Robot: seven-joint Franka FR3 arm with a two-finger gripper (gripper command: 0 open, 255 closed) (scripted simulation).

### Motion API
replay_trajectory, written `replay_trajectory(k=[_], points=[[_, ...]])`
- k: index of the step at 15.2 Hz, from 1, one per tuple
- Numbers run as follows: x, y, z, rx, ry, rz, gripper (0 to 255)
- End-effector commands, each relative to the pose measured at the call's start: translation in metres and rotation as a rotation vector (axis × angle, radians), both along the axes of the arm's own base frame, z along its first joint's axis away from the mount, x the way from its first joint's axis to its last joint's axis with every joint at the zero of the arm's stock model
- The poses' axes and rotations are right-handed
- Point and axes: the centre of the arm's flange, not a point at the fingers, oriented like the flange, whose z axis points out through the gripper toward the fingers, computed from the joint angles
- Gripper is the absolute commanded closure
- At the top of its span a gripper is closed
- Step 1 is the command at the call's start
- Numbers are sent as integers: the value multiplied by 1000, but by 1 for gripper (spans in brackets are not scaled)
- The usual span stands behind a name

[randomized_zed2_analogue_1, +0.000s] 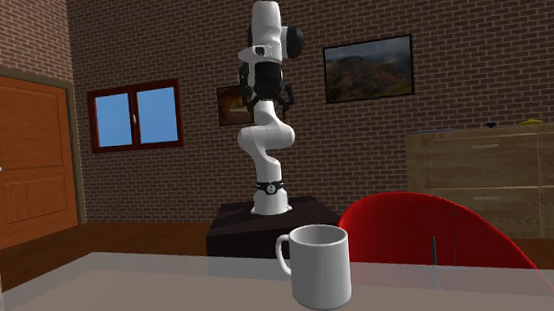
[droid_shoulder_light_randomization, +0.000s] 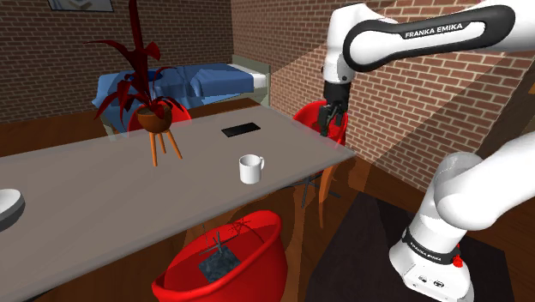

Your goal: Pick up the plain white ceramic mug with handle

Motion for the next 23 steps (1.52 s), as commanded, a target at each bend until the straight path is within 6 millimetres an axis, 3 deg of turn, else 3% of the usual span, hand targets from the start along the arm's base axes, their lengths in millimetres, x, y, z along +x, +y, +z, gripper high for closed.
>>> replay_trajectory(k=[1,23], points=[[21,6,-14,4,-5,2,0],[252,61,-172,36,-37,19,0]])
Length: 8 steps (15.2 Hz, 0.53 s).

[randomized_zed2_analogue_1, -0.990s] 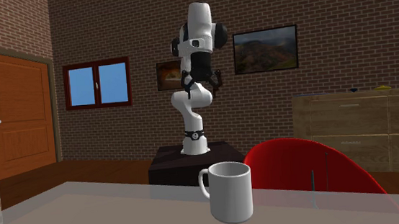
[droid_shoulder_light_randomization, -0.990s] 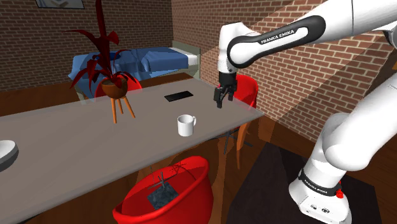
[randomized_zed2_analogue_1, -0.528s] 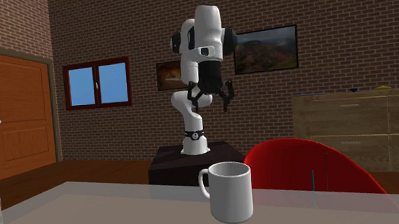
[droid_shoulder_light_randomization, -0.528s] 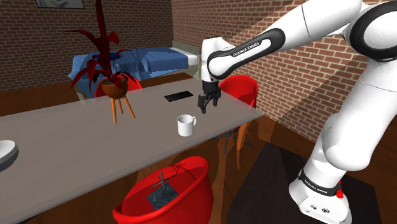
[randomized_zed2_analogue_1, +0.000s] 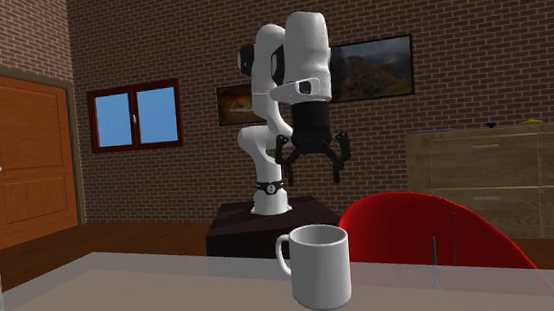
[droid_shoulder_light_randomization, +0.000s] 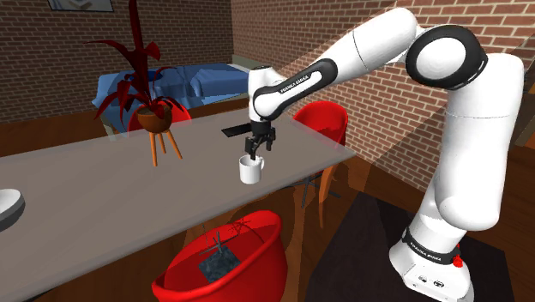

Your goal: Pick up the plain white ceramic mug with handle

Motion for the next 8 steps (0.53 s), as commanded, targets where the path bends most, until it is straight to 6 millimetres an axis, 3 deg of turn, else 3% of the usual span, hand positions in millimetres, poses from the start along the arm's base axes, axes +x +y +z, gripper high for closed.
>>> replay_trajectory(k=[1,6,8], points=[[21,7,-16,3,-4,1,0],[74,20,-50,11,-11,5,0],[81,22,-60,12,-12,6,0]])
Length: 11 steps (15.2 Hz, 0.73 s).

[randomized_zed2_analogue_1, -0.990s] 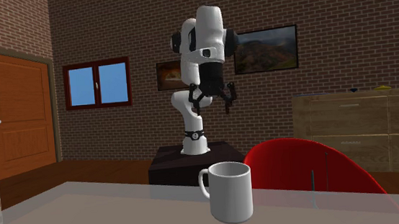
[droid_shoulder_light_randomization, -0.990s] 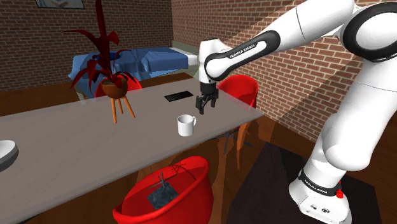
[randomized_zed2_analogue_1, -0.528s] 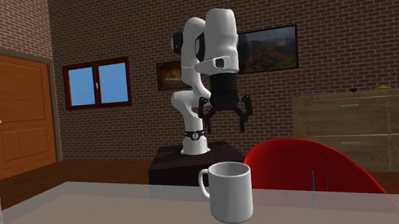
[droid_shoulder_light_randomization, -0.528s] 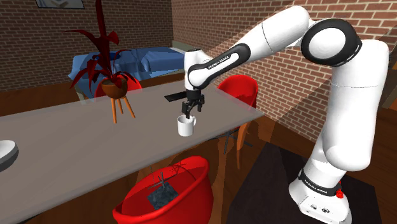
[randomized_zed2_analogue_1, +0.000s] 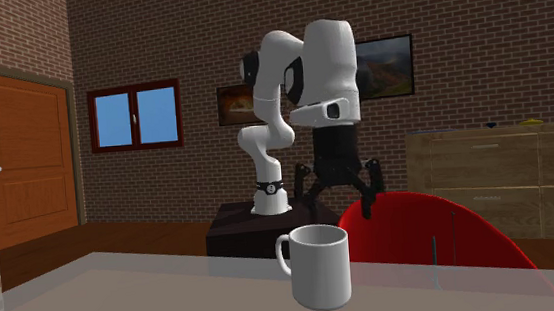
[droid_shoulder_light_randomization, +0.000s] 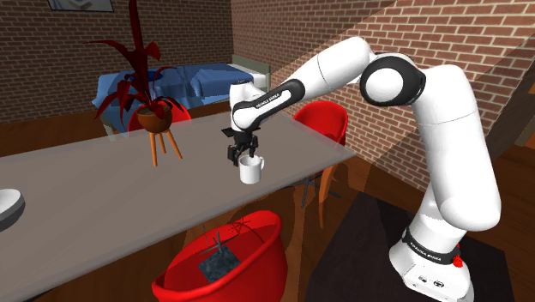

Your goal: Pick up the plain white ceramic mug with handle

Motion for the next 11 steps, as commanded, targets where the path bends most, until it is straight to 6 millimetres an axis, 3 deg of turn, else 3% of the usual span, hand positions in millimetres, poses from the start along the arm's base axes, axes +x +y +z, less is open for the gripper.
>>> replay_trajectory(k=[1,8,9,11], points=[[4,3,-11,1,-1,0,0],[4,3,-40,1,-1,0,0],[4,2,-40,1,-1,0,255],[4,2,-40,1,-1,0,255]])
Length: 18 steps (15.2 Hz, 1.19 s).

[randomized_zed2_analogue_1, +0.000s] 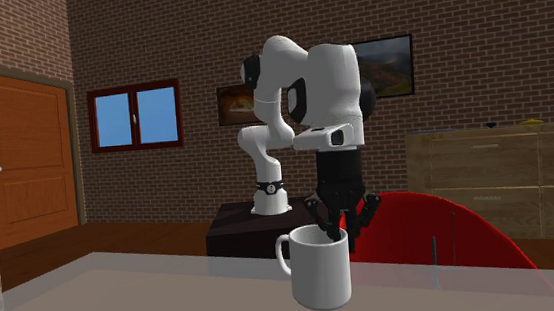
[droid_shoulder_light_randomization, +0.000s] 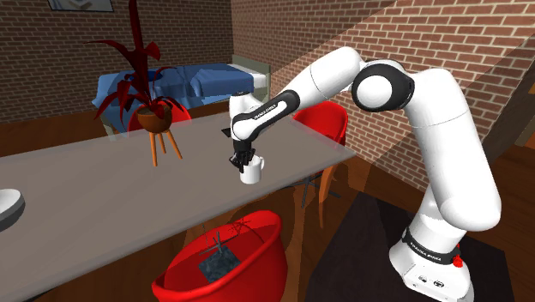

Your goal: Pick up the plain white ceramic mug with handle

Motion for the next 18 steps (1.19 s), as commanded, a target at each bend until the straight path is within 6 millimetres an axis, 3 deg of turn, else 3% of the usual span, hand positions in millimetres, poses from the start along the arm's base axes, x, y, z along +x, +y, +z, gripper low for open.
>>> replay_trajectory(k=[1,7,18], points=[[0,0,0,0,0,0,255],[0,0,0,0,0,0,255],[0,0,58,0,0,0,255]])
